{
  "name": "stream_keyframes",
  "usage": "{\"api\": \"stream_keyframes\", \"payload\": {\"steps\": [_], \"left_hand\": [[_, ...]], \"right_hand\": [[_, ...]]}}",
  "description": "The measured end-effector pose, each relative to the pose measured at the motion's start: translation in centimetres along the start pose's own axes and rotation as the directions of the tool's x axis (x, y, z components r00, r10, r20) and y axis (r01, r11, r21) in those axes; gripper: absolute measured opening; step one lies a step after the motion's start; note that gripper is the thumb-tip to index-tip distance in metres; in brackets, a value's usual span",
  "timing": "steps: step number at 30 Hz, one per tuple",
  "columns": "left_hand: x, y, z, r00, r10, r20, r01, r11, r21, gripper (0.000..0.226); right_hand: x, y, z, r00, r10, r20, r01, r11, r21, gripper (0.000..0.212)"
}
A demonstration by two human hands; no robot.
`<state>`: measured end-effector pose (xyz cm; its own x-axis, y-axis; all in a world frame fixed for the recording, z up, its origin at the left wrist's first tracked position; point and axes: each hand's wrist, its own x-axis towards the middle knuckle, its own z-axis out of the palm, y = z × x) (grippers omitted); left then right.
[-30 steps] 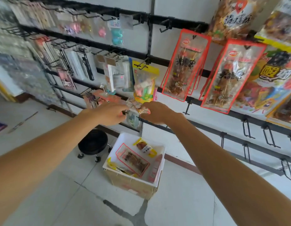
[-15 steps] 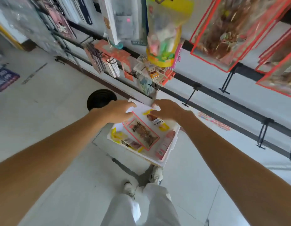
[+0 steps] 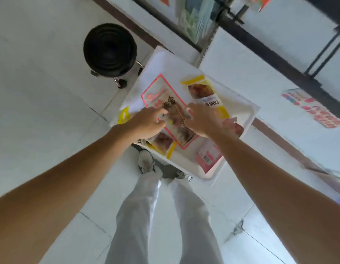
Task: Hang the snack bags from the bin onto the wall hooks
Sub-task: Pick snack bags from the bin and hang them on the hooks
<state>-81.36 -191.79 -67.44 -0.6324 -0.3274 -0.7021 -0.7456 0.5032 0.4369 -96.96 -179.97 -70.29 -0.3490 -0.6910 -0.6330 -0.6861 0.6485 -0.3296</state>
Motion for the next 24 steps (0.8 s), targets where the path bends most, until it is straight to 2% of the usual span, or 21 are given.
{"api": "stream_keyframes", "payload": {"steps": [5,8,10,14,18,24], "left_hand": [[4.2,-2.5,2.6,0.99,-0.049,0.129,0.051,0.999,-0.01,0.049],[5.5,-3.1,3.4,0.986,-0.074,0.149,0.073,0.997,0.013,0.048],[5.8,-3.0,3.5,0.991,-0.061,0.118,0.064,0.998,-0.019,0.046],[5.5,-2.9,3.2,0.991,-0.053,0.12,0.059,0.997,-0.047,0.046],[5.0,-3.0,2.7,0.984,-0.064,0.165,0.073,0.996,-0.053,0.047],[2.5,-2.1,1.0,0.981,-0.12,0.15,0.153,0.961,-0.23,0.044]], "right_hand": [[4.4,0.4,3.9,0.993,0.095,-0.069,-0.089,0.992,0.088,0.067],[6.1,-0.4,5.6,0.972,0.134,-0.194,-0.119,0.989,0.084,0.071],[6.8,-0.9,6.2,0.959,0.167,-0.228,-0.142,0.982,0.122,0.067],[7.4,-1.5,6.7,0.961,0.214,-0.177,-0.159,0.945,0.285,0.052],[6.4,-2.1,5.3,0.986,0.117,-0.12,-0.057,0.907,0.417,0.015],[2.7,-2.3,2.2,0.986,0.139,-0.095,-0.07,0.851,0.521,0.016]]}}
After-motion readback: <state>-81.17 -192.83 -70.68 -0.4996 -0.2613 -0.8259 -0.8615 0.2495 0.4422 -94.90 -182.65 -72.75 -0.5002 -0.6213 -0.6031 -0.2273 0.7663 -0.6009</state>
